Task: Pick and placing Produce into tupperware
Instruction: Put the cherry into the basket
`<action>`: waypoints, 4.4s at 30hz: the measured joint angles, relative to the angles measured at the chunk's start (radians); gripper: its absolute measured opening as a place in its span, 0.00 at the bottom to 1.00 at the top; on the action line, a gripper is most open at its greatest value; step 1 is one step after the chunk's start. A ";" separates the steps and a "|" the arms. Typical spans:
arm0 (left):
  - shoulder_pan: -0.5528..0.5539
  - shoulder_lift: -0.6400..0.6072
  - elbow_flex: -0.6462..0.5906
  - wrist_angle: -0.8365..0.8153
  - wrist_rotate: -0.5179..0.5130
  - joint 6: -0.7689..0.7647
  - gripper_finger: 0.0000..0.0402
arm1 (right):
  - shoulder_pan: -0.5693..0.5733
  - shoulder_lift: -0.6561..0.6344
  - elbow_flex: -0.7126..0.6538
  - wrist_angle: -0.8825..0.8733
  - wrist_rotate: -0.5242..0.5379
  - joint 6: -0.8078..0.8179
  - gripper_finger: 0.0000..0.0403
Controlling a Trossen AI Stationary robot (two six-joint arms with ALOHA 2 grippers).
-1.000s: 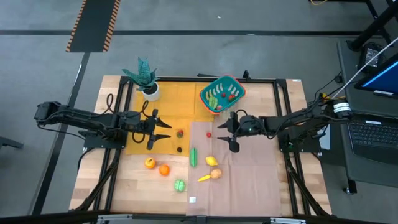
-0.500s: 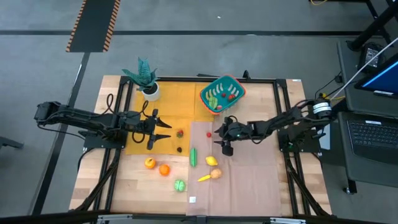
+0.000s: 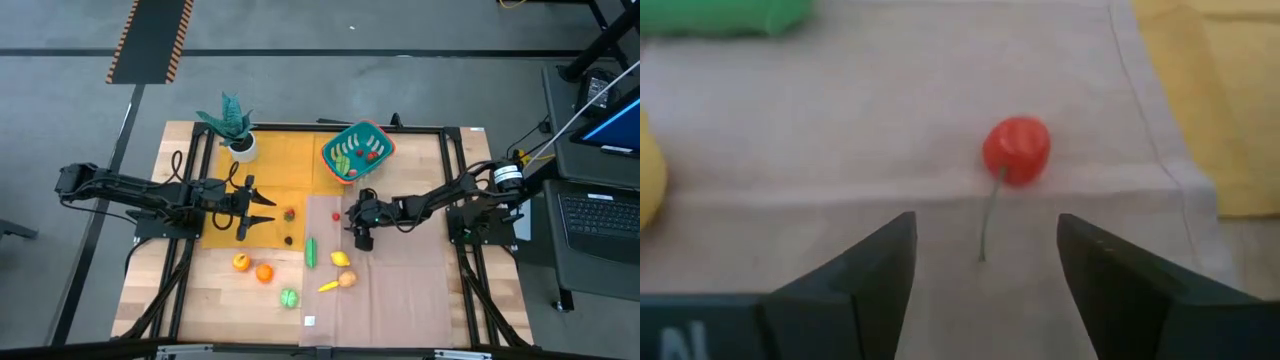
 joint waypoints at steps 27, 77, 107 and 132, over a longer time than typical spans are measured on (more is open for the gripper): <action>0.000 0.000 0.000 0.000 0.000 0.000 0.48 | 0.000 0.003 -0.001 0.024 0.014 0.002 0.41; 0.000 0.000 0.000 -0.005 0.000 0.001 0.48 | -0.015 0.077 0.101 -0.064 0.014 -0.103 0.31; 0.000 0.000 0.000 -0.013 0.000 0.001 0.48 | -0.016 0.067 0.249 -0.364 0.013 -0.079 0.20; 0.000 0.000 0.000 -0.026 0.000 0.001 0.48 | -0.023 0.067 0.249 -0.383 0.013 -0.050 0.01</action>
